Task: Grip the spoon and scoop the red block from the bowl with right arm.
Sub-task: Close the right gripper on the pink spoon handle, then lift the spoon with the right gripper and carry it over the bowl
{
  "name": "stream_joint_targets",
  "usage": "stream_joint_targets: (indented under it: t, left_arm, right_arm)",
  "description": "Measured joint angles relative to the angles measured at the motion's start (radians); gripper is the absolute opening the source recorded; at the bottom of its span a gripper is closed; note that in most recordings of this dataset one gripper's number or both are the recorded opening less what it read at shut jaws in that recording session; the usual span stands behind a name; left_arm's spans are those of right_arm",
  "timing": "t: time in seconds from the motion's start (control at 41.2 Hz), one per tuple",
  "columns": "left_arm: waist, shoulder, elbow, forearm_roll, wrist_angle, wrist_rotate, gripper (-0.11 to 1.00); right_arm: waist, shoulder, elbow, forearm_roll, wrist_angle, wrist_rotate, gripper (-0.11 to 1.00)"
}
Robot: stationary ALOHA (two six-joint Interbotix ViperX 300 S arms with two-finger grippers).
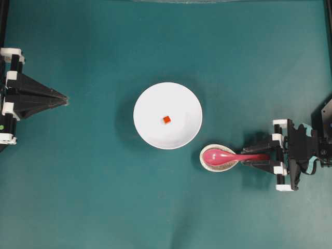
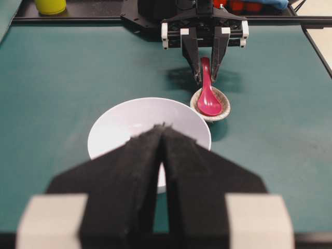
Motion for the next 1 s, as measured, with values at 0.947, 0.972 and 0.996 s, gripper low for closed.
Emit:
stream_joint_targets:
  t: [0.947, 0.972, 0.996]
  left_arm:
    - [0.0, 0.0, 0.0, -0.002, 0.005, 0.0, 0.01]
    - [0.0, 0.0, 0.0, 0.0, 0.003, 0.0, 0.01]
    - [0.0, 0.0, 0.002, 0.0, 0.005, 0.0, 0.01]
  right_arm:
    - [0.0, 0.0, -0.003, 0.0, -0.005, -0.04, 0.35]
    - [0.0, -0.002, -0.005, 0.0, -0.005, -0.041, 0.33]
    - [0.0, 0.0, -0.003, 0.0, -0.005, -0.041, 0.32]
